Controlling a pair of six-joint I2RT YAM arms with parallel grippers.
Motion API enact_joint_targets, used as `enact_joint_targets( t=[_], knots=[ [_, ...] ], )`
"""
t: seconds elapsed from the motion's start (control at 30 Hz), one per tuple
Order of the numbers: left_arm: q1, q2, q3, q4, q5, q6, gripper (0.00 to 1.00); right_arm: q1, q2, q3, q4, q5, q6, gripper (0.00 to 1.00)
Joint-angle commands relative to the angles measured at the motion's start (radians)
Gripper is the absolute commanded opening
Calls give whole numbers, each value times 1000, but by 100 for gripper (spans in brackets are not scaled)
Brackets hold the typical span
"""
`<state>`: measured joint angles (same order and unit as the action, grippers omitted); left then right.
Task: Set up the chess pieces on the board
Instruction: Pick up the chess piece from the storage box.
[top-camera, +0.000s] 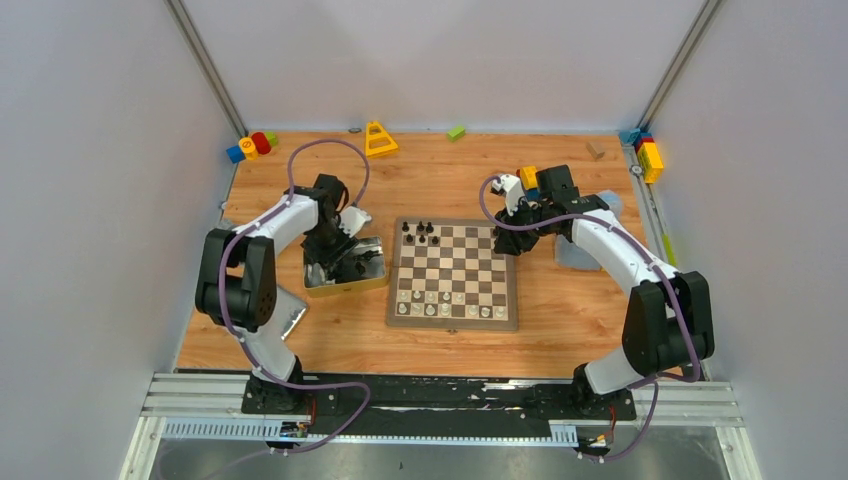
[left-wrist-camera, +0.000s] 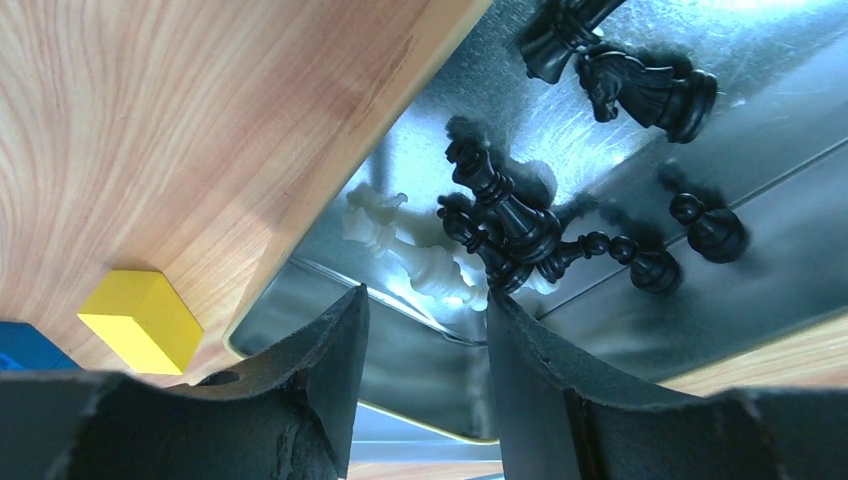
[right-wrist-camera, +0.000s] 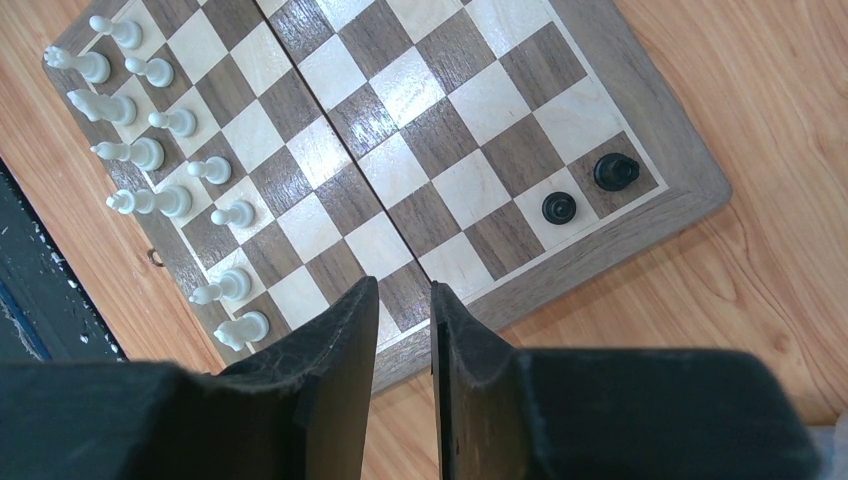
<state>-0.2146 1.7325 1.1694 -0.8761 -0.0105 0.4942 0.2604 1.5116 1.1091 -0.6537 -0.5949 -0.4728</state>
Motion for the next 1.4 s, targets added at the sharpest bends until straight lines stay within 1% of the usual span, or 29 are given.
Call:
enact_joint_targets(
  t=[0.0,0.13,0.47,0.57,0.77,1.0,1.17,1.37],
  knots=[
    [1,32,-8,15,-32,-22,54,-3,0,0,9,-26,-16,27],
    [1,59,-11,11,-38,-23,52,-4,1,0,8,-28,-17,27],
    [1,89,-13,8,-32,-28,37,-4,3,1,3,-32,-16,27],
    [4,78,-11,18,-37,-27,31,-3,2,5,1,-40,-14,27],
    [13,24,16,26,-27,-19,25,-3,2,37,-9,-66,6,27],
    [15,-53,32,8,24,9,23,-3,4,125,-80,-115,0,27],
    [16,-102,34,7,94,27,22,-1,26,199,-117,-211,-3,27],
    [15,-173,25,14,183,44,21,13,76,285,-123,-342,42,27]
  ],
)
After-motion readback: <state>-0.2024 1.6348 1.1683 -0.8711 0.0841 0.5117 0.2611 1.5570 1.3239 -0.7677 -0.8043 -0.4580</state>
